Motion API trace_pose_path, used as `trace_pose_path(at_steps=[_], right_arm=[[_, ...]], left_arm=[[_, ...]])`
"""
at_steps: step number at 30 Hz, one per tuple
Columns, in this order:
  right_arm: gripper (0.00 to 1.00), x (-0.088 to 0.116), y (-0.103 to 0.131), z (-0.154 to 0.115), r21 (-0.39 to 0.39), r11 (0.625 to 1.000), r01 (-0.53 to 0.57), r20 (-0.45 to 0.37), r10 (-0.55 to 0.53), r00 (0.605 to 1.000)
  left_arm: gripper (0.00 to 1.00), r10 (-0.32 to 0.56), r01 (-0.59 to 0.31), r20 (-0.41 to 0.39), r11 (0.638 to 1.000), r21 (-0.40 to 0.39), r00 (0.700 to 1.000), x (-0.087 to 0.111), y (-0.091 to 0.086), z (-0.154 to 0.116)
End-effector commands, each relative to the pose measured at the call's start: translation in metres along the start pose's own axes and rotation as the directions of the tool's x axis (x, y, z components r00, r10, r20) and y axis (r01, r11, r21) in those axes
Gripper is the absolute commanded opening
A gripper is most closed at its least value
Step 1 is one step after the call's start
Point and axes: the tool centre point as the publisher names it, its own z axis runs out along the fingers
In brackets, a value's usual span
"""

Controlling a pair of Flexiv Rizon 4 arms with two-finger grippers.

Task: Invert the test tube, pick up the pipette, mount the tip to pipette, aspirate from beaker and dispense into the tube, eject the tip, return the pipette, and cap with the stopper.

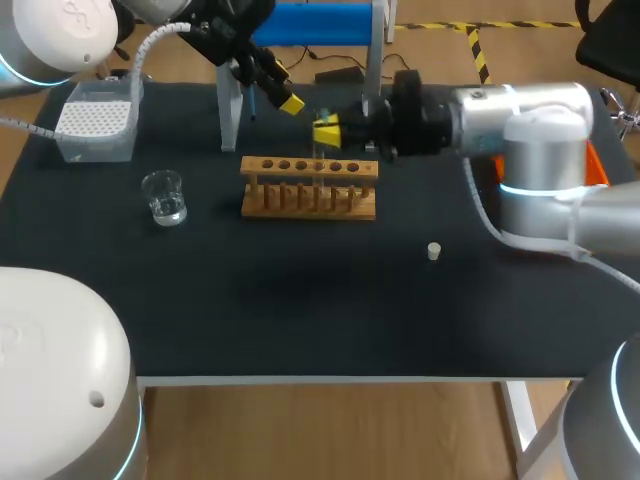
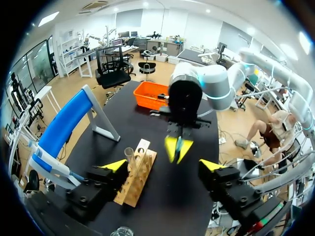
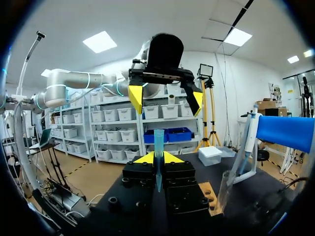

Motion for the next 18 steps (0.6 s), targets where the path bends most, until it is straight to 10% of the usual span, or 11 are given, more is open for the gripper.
trace_pose_path(at_steps=[1,18], right_arm=[[0.00,0.029,-0.001,-0.056,-0.008,1.000,0.001,0.030,-0.001,1.000],[0.00,0.061,-0.018,-0.155,-0.024,0.999,0.025,0.080,-0.023,0.997]], left_arm=[[1.00,-0.001,0.001,-0.001,1.000,-0.004,1.000,0.000,0.000,-0.001],[1.00,-0.001,0.001,-0.001,1.000,-0.004,1.000,0.000,0.000,-0.001]])
